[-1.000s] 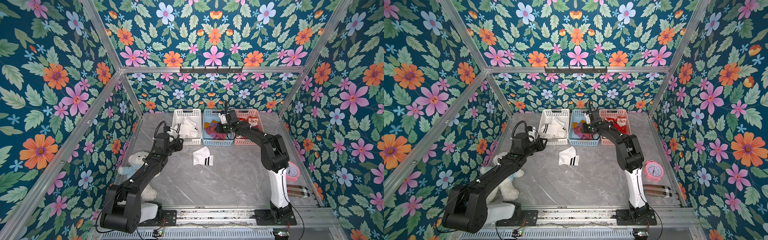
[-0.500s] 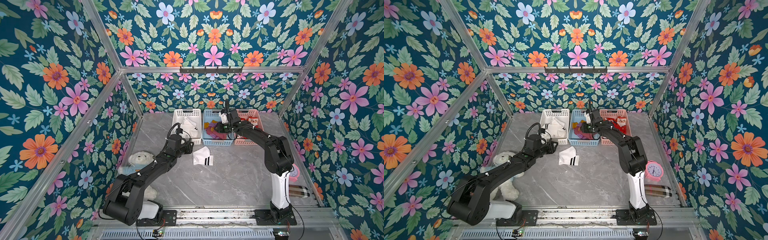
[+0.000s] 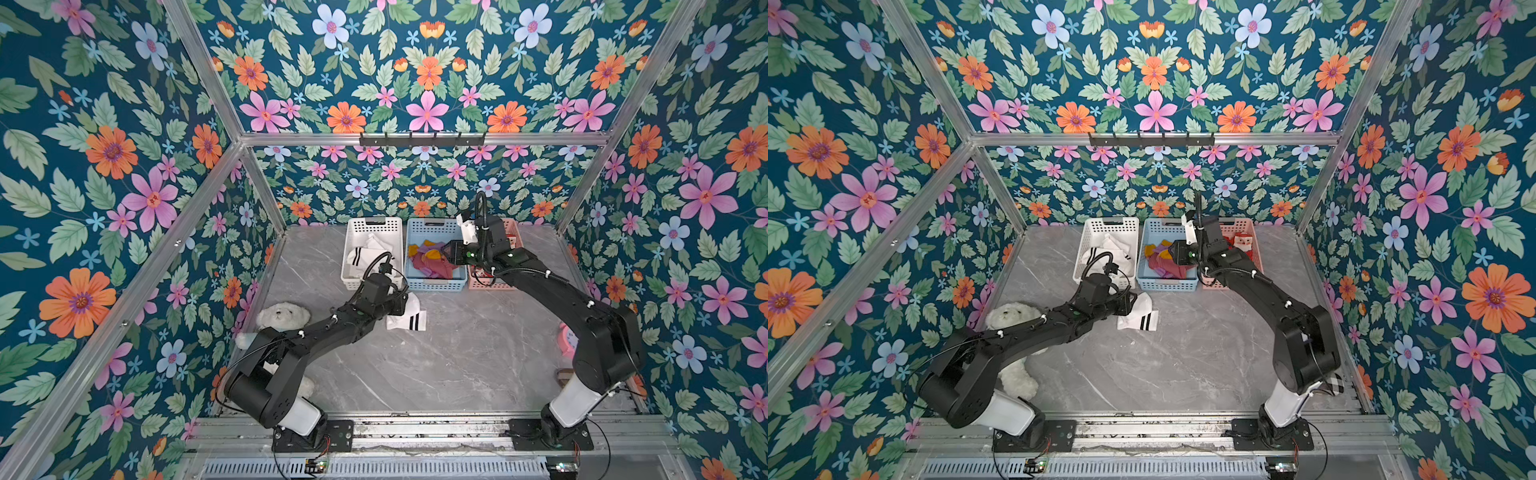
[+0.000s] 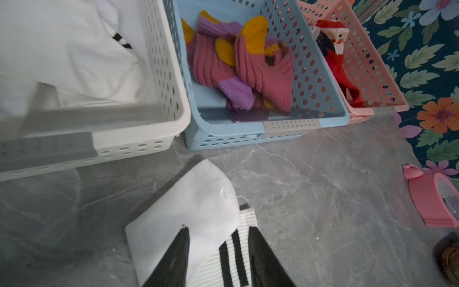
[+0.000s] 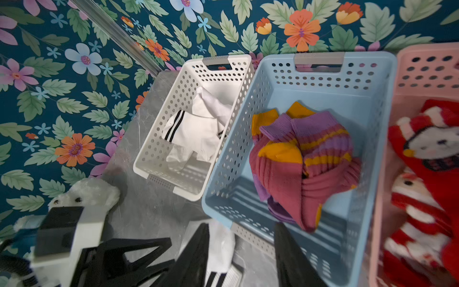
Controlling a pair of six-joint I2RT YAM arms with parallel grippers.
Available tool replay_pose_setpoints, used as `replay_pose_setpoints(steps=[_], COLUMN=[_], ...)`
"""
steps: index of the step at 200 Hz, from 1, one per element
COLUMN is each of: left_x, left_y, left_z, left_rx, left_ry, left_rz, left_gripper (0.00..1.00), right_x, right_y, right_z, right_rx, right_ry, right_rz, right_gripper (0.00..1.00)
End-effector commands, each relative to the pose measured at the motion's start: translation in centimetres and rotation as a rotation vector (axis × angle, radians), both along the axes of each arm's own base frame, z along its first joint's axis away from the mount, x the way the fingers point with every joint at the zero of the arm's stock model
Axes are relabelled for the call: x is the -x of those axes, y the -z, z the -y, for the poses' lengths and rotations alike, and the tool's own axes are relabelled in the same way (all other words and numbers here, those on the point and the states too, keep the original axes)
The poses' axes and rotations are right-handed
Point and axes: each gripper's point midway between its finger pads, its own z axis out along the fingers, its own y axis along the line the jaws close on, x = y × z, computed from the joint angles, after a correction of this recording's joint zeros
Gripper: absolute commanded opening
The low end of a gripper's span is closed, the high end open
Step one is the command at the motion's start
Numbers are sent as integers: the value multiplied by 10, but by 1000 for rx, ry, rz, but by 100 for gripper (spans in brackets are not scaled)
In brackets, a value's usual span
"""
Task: Sort the socks into the basket by color
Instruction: Place the sock in the bin, then pick up the sock at the center of the board.
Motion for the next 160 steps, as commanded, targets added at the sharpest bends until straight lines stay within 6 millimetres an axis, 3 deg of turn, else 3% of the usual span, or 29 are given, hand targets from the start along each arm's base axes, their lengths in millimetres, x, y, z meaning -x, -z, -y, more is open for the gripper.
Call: replay_pose_setpoints(steps=[1,29,85,160], left_x=[0,12,25,32], left_y=[0,7,36,74], left_z=[2,15,46,62], left_rx=[-13,-25,-189,-434], left_ry=[-40,-31,-26,-84], left_rz=[11,1,-30,-99], left_gripper=[43,43,45,44], right_x=[13,36,74,99], right_y=[-10,-4,29,41], right_z=[15,35,73,91], right_rx=[-8,-12,-36,-25], right_ry=[54,100,191,229], right_rz=[24,17,-53,-72], right_gripper=[46,47,48,50])
